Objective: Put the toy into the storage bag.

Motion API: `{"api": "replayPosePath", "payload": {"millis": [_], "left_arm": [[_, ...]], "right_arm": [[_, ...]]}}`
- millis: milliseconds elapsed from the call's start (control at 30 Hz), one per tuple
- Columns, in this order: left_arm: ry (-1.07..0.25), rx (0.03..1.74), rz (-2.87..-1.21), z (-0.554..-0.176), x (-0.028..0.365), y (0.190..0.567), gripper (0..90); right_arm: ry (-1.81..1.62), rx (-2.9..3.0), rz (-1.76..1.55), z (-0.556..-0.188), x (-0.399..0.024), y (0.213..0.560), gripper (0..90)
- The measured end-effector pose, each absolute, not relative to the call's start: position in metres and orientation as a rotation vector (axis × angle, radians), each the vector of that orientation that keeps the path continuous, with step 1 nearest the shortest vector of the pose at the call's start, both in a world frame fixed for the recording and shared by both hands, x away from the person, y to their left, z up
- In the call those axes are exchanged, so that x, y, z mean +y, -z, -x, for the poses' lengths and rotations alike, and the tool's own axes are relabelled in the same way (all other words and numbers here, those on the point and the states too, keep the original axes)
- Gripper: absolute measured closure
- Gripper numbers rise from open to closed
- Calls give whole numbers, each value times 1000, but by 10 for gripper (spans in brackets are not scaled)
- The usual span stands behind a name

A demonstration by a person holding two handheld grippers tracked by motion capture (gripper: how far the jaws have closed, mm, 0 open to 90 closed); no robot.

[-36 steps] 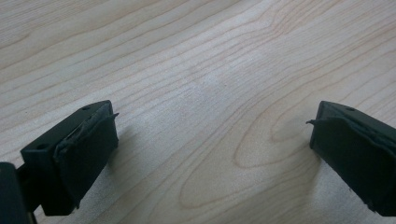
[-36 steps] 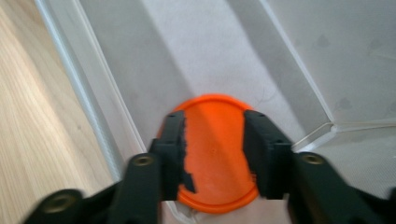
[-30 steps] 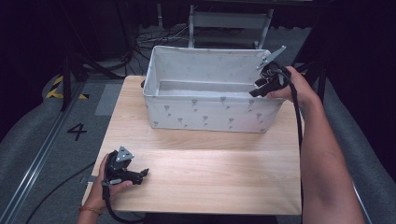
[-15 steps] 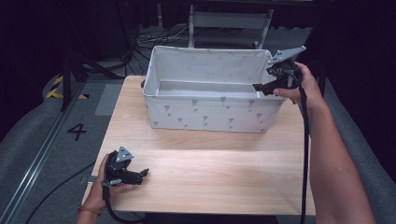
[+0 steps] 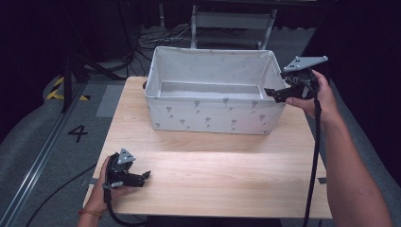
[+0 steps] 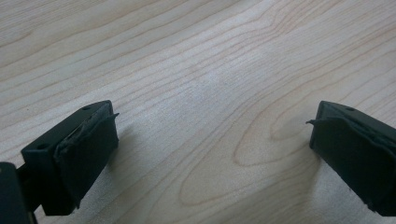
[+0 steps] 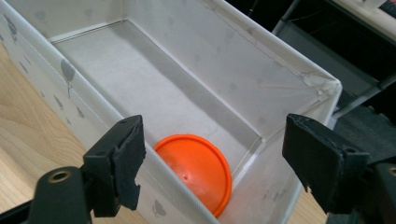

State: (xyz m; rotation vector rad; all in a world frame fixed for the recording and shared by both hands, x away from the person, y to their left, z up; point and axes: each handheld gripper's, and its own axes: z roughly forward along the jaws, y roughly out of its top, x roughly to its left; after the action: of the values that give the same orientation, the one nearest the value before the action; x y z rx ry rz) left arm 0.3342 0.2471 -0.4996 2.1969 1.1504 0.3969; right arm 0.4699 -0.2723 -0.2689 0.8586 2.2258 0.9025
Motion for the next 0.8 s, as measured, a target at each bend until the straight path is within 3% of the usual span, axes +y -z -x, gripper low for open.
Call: {"api": "replayPosePath", "payload": {"millis": [800], "left_arm": [[-398, 1158, -2201, -334, 247, 499, 14]], "right_arm": [[-877, 2196, -854, -411, -292, 301, 198]]}}
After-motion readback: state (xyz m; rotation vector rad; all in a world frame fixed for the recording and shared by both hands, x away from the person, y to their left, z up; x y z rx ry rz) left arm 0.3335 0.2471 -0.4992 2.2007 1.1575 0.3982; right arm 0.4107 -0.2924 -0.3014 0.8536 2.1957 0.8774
